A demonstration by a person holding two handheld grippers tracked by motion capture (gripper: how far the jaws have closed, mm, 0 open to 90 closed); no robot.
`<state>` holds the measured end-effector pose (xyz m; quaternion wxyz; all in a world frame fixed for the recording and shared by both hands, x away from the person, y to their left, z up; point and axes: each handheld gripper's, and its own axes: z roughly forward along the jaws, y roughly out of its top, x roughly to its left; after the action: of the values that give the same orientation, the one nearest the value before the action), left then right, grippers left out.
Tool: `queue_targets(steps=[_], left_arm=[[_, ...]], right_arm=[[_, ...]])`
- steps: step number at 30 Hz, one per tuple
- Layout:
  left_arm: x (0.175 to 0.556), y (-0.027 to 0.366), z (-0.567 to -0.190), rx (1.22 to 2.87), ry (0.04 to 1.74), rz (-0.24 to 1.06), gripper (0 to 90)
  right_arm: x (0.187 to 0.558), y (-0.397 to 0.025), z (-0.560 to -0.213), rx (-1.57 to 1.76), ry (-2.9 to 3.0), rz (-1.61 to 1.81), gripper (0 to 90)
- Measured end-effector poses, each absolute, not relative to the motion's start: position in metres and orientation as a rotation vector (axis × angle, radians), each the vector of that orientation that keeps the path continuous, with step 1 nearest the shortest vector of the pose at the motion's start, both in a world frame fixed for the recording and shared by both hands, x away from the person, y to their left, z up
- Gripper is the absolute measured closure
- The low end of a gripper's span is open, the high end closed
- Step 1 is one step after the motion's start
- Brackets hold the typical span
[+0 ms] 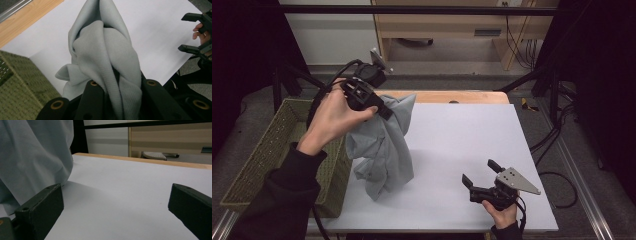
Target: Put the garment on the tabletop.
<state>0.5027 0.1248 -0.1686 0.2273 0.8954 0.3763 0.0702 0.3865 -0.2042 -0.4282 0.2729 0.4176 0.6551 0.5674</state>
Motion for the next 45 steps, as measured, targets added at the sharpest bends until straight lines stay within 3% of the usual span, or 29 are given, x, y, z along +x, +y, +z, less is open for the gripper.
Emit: queue_targets(steps=[16,45], left_arm=[[0.501,0.076,-0.184,2.544,0.882,0.162,77.8],[0.509,0.055,-0.306,2.564,0.831,0.005,77.3]], right_arm=[[0.386,-0.206,-0.428,1.127,1.761,1.529,0.4],[0.386,-0.203,-0.432,1.149,1.773,1.532,0.4]])
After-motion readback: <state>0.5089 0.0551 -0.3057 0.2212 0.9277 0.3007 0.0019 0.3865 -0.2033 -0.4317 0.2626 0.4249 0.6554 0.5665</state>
